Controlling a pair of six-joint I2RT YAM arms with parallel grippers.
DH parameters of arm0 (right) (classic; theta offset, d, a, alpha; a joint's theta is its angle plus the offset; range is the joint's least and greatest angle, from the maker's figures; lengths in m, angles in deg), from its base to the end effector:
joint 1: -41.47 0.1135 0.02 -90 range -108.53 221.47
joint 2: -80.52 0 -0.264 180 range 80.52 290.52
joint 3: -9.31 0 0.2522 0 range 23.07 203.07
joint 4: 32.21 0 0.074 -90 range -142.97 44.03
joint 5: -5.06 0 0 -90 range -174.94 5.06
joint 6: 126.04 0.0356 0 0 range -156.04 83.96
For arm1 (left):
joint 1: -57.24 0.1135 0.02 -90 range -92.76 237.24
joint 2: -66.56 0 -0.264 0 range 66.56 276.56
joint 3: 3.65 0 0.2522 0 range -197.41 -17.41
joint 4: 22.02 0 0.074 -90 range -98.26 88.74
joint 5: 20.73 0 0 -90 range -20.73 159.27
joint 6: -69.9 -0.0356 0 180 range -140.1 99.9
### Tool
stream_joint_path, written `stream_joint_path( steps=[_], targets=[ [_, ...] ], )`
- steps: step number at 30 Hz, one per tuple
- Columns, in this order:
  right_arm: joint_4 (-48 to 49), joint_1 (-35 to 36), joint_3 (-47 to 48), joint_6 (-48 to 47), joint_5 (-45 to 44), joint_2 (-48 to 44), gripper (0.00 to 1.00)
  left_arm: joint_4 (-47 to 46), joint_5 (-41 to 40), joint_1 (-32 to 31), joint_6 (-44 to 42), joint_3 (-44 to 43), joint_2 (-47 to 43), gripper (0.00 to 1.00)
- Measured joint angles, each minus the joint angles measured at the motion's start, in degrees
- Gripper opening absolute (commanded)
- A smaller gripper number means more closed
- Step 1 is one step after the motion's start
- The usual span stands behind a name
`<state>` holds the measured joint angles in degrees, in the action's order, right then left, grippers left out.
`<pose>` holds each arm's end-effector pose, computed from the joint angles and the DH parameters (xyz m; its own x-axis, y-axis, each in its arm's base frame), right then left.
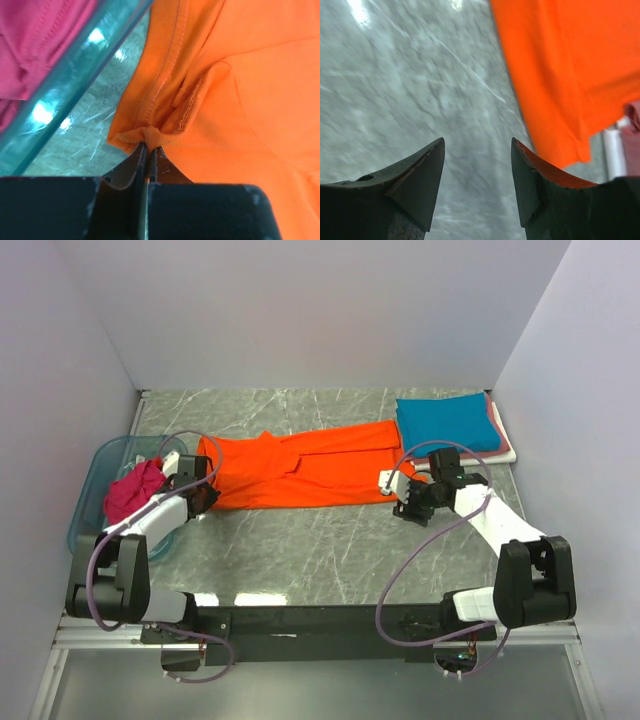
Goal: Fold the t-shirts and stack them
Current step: Fold the tshirt
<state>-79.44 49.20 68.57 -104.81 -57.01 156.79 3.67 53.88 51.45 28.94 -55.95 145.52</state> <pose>0.2399 0.0494 0.2012 -0.0244 -0.8344 -0.5506 -0.9479 0.1942 -0.2524 0.2606 -0.0169 0.1737 -0.4680 -0.6844 -0.5591 -0.6368 0.6998 -0.3235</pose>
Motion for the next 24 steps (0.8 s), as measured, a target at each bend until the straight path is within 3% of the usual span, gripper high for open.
stream_joint_path(
  steps=[8, 14, 24],
  targets=[
    [0.96, -3.50, 0.61, -9.77, -0.63, 6.99, 0.61, 0.26, -1.07, -0.04, -0.11, 0.00, -3.32, 0.02],
    [5.68, -3.50, 2.82, -9.66, -3.34, 12.72, 0.59, 1.14, -1.03, -0.04, -0.28, 0.00, -3.32, 0.02],
    [8.81, -3.50, 3.37, -10.40, -4.72, 12.48, 0.58, 1.31, -0.98, -0.04, -0.31, 0.00, -3.32, 0.02]
  ],
)
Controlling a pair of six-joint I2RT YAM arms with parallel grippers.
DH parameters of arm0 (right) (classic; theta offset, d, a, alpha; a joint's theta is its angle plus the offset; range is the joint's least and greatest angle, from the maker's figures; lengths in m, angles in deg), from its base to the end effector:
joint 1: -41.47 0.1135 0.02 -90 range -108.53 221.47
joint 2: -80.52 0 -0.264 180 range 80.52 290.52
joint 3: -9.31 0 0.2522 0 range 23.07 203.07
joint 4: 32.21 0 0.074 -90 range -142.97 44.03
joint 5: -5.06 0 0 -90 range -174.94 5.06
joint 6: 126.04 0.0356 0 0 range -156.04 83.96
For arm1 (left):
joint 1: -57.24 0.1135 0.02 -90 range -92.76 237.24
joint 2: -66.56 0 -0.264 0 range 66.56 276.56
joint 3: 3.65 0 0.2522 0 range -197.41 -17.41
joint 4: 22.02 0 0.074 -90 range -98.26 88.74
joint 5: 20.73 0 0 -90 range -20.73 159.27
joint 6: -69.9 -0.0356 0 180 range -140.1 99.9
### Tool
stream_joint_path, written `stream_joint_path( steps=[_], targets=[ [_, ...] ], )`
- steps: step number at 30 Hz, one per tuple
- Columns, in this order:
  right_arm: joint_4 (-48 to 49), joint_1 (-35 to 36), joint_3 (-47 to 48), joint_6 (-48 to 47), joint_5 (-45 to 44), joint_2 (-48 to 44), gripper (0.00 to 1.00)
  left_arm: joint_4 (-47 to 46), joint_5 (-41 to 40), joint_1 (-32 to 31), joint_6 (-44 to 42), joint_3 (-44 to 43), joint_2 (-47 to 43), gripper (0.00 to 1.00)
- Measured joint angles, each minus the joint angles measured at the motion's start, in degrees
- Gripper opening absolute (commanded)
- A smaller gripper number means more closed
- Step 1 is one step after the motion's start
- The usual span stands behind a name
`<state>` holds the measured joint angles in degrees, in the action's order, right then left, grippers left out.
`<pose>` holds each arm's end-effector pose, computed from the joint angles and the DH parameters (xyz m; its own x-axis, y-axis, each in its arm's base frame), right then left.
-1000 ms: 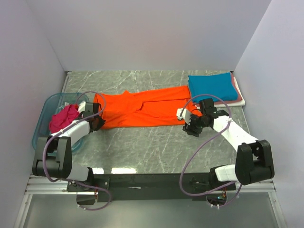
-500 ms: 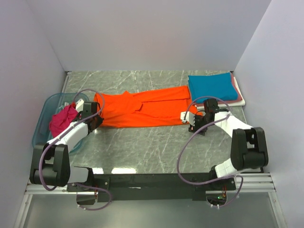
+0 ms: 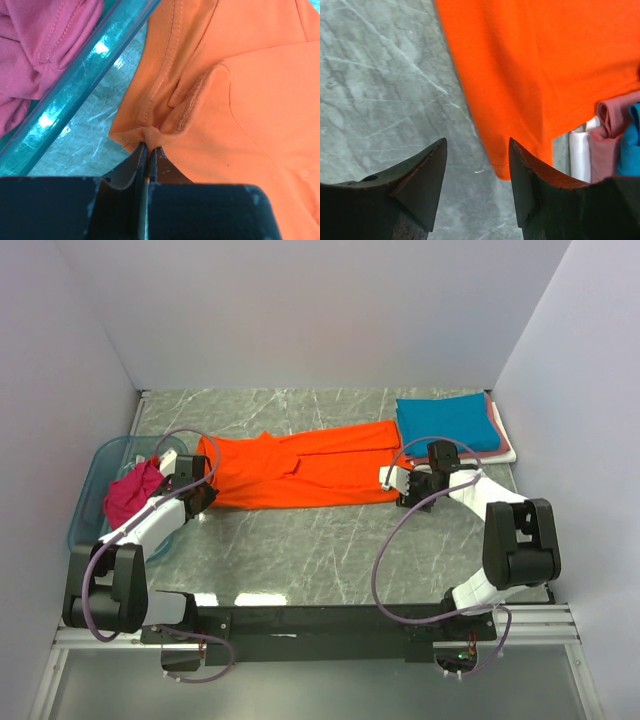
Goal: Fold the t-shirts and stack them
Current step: Fold the tshirt
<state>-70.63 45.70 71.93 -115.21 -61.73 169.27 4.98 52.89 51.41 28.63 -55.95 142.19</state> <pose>0.2847 0.0351 0.1700 0.0633 -0.9005 -0.4303 -0.9289 0.1045 -0.3552 0.2548 -0.0159 0.1861 -0.4437 -0.6795 -0.5842 -0.6294 0.7004 -0.3366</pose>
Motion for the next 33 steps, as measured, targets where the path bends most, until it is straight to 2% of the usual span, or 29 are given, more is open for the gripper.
stream_joint_path(
  steps=[5, 8, 11, 12, 13, 18, 33],
  targets=[
    [0.83, 0.00, 2.69, -0.13, -1.88, 4.00, 0.52, 0.00, 0.04, 0.00, -0.02, 0.00, 0.00, 0.02],
    [1.79, 0.00, 3.30, -0.26, -3.02, 5.66, 0.44, 0.00, 0.07, 0.00, -0.02, 0.00, 0.00, 0.01],
    [1.88, 0.00, 3.30, -0.59, -3.93, 6.01, 0.20, 0.00, 0.09, 0.00, -0.02, 0.00, 0.00, 0.00],
    [1.81, 0.00, 3.28, -0.76, -4.17, 6.10, 0.02, -0.02, 0.09, 0.00, -0.02, 0.00, 0.00, 0.00],
    [1.77, 0.00, 3.19, -0.92, -4.31, 6.10, 0.00, 0.00, 0.07, 0.00, -0.02, 0.00, 0.00, 0.00],
    [2.36, -0.42, -1.29, -1.09, -4.50, 2.32, 0.00, 0.09, 0.00, 0.00, 0.00, 0.00, -0.02, 0.00],
    [-6.40, -6.40, -18.56, -6.45, -2.45, -23.19, 0.00, 2.95, 0.66, -0.02, 1.42, 5.57, -8.44, 0.00]
  ],
)
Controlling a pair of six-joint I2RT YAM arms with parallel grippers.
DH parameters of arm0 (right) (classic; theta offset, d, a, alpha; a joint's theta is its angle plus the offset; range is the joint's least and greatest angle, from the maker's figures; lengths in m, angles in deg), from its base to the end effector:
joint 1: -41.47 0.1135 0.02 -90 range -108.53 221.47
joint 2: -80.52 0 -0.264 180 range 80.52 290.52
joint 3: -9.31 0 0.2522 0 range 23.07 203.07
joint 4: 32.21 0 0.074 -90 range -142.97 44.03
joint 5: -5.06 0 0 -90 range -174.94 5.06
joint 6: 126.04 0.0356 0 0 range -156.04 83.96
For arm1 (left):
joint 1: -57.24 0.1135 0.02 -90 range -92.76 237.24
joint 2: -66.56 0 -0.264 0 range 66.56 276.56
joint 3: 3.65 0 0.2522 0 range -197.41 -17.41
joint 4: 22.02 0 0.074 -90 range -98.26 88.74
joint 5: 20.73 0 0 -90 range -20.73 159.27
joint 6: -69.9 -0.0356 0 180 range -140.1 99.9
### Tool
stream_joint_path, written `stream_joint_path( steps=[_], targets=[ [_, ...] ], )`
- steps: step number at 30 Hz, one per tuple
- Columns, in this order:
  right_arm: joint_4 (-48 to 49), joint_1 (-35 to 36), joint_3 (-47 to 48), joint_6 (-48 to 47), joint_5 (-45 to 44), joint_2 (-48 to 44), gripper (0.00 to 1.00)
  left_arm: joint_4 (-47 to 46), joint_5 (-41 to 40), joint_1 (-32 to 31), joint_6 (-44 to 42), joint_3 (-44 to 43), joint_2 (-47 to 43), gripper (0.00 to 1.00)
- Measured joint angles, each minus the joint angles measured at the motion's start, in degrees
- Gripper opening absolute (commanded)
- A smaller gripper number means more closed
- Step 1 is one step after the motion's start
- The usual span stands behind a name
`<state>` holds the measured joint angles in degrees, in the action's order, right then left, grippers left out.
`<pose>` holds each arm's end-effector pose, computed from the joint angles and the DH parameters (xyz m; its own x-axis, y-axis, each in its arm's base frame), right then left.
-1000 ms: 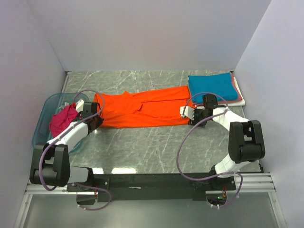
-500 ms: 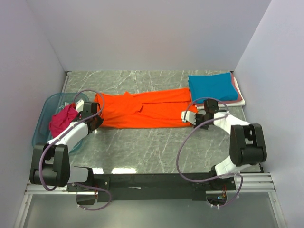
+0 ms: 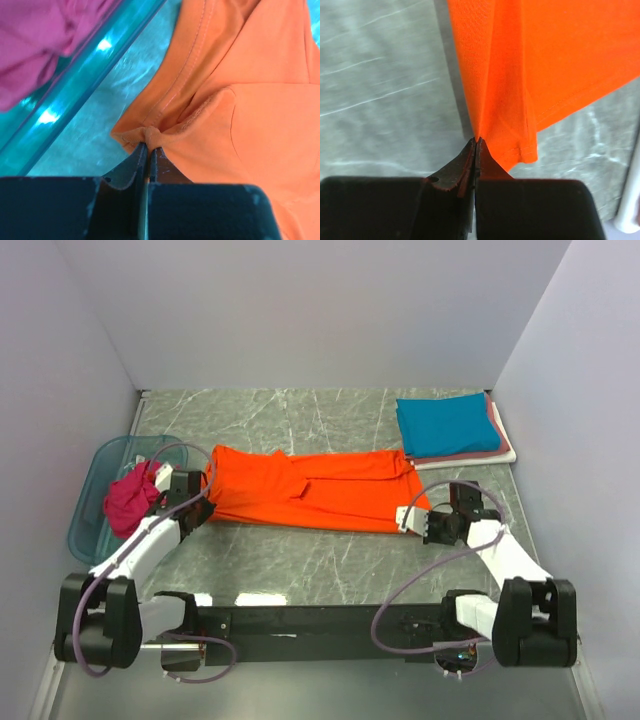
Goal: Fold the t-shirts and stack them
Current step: Fold the tshirt
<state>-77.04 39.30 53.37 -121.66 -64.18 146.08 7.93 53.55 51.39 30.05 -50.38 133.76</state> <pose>0.1888 0.0055 0.1631 0.0366 -0.9344 -0.3543 -0.9207 0.1064 -0.3755 0.2228 -0.0131 0.1852 -0.4348 -0.6983 -0.5686 -0.6358 0.6852 -0.3554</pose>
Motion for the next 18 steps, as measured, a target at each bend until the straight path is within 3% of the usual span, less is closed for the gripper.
stream_joint_path(
  steps=[13, 16, 17, 18],
  targets=[
    [-11.32, -0.50, -6.75, -5.22, -2.38, -19.78, 0.00, 5.11, 5.03, -0.63, 3.80, 7.58, -13.94, 0.04],
    [-14.45, -0.57, -6.97, -6.29, -3.17, -23.10, 0.00, 7.06, 5.92, -0.74, 5.31, 7.65, -17.00, 0.23],
    [-15.50, -0.61, -7.06, -6.64, -3.37, -24.06, 0.02, 7.80, 6.40, -0.79, 6.08, 7.67, -18.73, 0.41],
    [-16.70, -0.63, -7.08, -6.88, -3.61, -24.83, 0.17, 8.57, 6.80, -0.83, 6.38, 7.67, -20.41, 0.48]
  ],
)
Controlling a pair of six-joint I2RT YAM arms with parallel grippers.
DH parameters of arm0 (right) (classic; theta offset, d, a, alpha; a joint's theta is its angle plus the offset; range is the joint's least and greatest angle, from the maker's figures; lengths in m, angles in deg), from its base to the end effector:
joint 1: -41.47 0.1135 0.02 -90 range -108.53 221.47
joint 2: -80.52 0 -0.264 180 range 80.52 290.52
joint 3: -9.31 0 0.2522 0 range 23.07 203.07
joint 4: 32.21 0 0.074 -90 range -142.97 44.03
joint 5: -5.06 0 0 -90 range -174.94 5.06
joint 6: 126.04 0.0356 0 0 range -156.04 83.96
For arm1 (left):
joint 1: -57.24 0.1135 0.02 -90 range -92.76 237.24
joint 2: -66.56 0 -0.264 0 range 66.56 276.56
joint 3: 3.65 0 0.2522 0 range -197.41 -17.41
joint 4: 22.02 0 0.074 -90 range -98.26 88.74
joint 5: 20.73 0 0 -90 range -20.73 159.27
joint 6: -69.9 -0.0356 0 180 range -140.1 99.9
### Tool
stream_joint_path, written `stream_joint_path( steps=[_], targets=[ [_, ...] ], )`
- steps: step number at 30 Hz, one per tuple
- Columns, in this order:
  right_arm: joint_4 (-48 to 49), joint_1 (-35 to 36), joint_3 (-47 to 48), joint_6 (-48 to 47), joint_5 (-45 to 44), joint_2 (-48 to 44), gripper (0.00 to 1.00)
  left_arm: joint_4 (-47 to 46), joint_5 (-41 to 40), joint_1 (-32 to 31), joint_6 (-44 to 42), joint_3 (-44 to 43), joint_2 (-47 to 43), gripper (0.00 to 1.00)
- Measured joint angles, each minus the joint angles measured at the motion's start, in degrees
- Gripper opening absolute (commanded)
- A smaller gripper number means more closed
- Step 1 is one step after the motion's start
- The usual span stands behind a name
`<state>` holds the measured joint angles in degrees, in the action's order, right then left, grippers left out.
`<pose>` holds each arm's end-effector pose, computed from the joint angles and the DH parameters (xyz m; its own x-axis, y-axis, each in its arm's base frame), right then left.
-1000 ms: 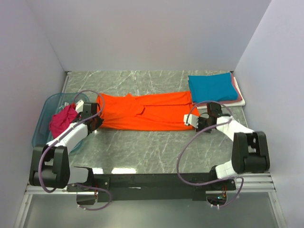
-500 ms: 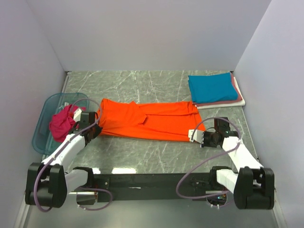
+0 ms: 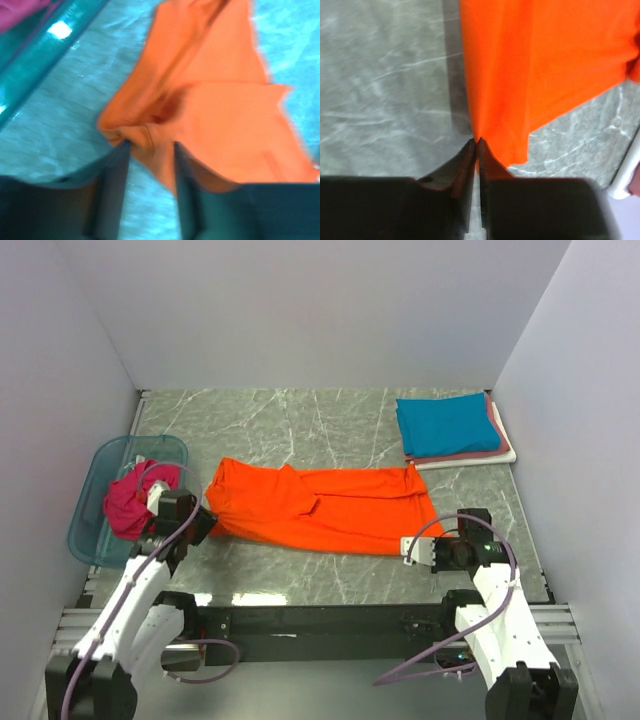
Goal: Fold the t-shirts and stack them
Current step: Fold the tshirt
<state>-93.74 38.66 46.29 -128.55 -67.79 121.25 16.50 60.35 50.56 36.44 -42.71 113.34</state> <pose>0.1171 0.0048 0.1711 0.1160 -0.9615 -0.2493 -0.9031 0.0024 -0.4295 0.1642 -0.0137 0.1932 -0.4025 -0.7827 -0.4748 -0.5938 0.6180 -0.5153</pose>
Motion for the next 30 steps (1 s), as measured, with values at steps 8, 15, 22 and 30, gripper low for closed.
stream_joint_path(
  steps=[8, 15, 22, 30],
  targets=[
    [-6.49, -0.24, 1.95, 1.79, 0.24, -2.97, 0.49, 5.64, 3.10, -0.04, 3.37, -0.68, -18.36, 0.76],
    [-3.85, -2.25, 17.11, 14.40, 6.82, 10.60, 0.49, 0.76, 5.22, -0.07, -1.60, -6.25, -14.80, 0.84],
    [8.44, -8.04, 33.22, 42.88, 15.58, 37.68, 0.49, -9.73, 11.08, 0.07, -12.83, -17.79, 17.59, 0.79],
    [16.33, -7.93, 43.25, 70.77, 15.08, 57.20, 0.49, -11.39, 11.47, 1.68, -20.20, -27.67, 39.23, 0.67]
  ],
)
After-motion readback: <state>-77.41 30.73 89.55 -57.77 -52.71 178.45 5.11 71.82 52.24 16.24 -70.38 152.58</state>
